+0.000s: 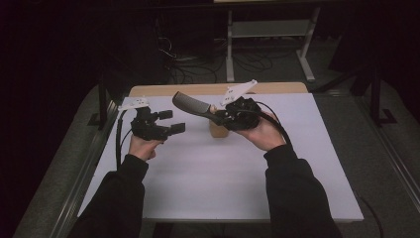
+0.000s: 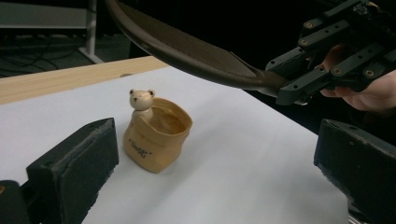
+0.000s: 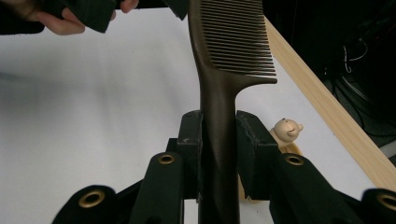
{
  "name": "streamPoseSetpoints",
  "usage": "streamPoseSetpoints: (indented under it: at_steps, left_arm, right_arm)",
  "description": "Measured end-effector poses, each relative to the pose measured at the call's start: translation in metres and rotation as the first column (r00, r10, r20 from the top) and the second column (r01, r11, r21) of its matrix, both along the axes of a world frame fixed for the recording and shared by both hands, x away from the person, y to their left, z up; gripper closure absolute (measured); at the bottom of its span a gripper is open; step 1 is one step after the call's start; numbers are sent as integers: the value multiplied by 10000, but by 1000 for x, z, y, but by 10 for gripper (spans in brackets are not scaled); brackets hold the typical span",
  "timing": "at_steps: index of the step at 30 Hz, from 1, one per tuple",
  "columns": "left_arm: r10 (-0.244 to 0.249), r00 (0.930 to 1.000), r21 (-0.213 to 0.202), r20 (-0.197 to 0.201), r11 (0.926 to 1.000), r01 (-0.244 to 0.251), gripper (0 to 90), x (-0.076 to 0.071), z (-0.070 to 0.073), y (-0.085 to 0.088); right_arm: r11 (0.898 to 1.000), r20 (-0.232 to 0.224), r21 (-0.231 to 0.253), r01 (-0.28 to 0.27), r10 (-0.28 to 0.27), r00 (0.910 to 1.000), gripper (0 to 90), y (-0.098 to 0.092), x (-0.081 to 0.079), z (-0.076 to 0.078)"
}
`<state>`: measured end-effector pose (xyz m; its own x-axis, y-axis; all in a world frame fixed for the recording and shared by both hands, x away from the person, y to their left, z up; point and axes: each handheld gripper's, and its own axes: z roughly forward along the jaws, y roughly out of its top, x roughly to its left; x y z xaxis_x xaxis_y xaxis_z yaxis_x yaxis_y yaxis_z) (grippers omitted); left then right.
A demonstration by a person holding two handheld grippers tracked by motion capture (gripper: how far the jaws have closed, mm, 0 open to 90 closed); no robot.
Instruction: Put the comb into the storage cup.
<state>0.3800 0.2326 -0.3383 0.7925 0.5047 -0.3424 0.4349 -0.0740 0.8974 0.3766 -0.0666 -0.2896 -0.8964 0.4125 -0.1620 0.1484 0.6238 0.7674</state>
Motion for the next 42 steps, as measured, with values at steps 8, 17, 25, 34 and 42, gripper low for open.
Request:
streamPoseSetpoints:
  at_steps: [8,17,25,34,42]
  left_arm:
    - [65,10000,-334,32,9994,-64,0,2,5,-10]
    - [168,9995,-843,-272,9963,-190,0,6,5,-15]
    - [263,9983,-1278,-512,9913,-326,21,10,4,-16]
    - [499,9975,-1157,-491,9917,-553,150,9,6,-20]
    - [731,9914,-1228,-1089,9887,-864,378,12,3,-22]
  right_arm:
    - [10000,70,66,-43,42,10000,713,2,-1,0]
    - [9997,143,156,-191,189,9997,713,9,-3,-1]
    - [9990,168,113,-422,420,9990,713,18,-4,-5]
    - [9991,32,-44,-412,412,9991,712,22,-4,-10]
    - [9991,19,-231,-365,365,9993,712,24,-3,-14]
